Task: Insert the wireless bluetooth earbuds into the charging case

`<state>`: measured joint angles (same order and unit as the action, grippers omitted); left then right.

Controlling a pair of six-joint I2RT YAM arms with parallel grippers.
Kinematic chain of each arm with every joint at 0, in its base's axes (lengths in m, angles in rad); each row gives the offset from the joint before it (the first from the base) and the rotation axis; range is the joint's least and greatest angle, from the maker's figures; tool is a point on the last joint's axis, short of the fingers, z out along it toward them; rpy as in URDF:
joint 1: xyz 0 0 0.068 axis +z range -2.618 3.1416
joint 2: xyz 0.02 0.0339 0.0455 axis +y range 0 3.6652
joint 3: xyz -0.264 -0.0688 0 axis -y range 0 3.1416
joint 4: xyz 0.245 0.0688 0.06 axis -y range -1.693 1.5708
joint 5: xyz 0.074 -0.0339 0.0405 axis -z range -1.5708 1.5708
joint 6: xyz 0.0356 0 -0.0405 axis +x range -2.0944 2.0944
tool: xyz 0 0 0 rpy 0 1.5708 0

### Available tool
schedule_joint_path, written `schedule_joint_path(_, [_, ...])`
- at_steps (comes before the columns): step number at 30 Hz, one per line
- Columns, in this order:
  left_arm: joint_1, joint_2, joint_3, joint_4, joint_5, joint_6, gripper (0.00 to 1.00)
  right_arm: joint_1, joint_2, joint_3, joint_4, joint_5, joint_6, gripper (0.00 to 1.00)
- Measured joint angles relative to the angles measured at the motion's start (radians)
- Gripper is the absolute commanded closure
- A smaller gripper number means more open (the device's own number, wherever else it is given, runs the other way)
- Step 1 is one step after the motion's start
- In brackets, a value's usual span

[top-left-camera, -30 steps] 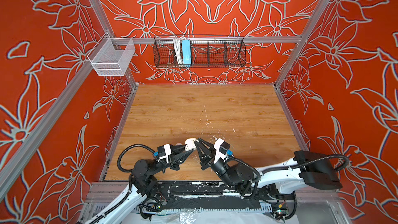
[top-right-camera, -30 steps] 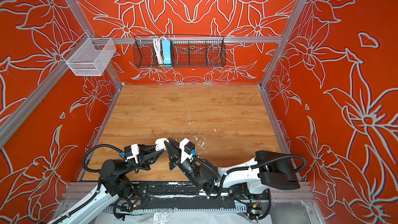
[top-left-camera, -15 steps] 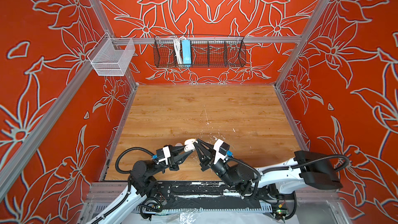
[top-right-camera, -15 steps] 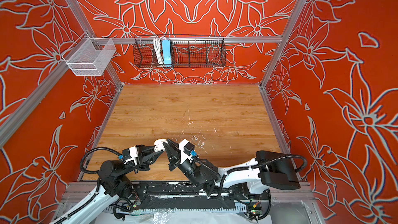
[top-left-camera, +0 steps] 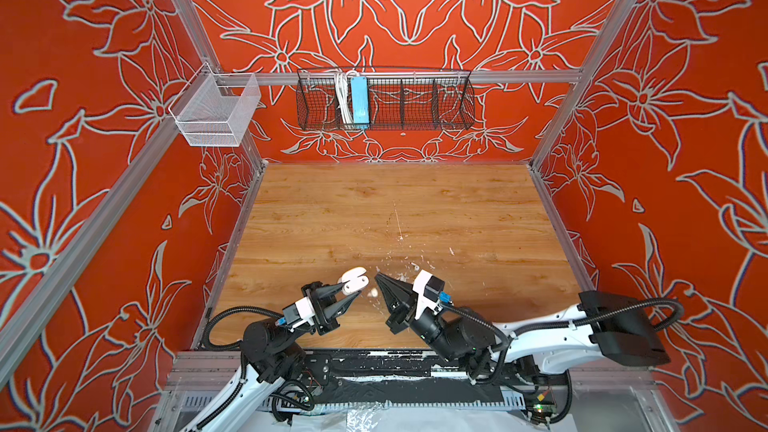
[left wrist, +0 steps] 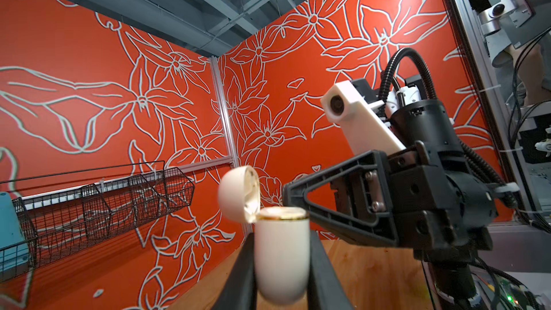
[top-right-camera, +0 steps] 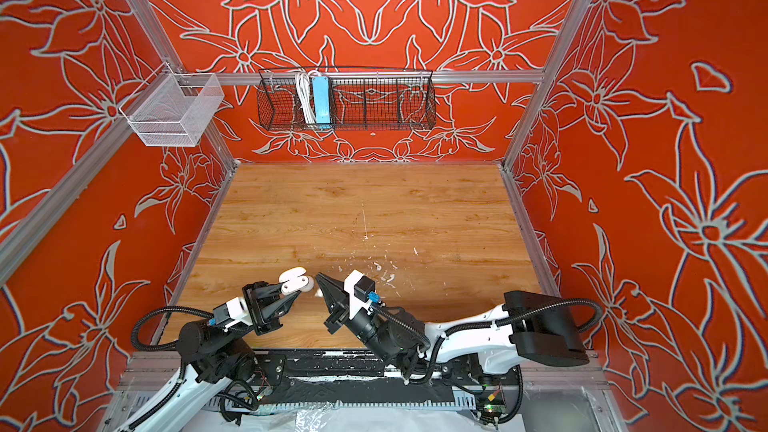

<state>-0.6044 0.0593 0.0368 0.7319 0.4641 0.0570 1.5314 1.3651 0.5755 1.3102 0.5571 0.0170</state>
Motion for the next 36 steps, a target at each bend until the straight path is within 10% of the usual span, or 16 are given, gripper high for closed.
schedule_joint_path(9, [0.000,0.026,0.085,-0.103,-0.092,0.010,1.00,0.000,-0.027,0.000,-0.097,0.056,-0.018,0.90])
schedule_joint_path(23, [0.016,0.138,0.164,-0.513,-0.482,-0.066,1.00,-0.182,-0.412,-0.002,-0.961,0.126,0.357,0.58])
schedule_joint_path(36, [0.150,0.053,0.076,-0.727,-0.371,-0.079,1.00,-0.204,0.039,0.230,-1.271,-0.027,0.515,0.55])
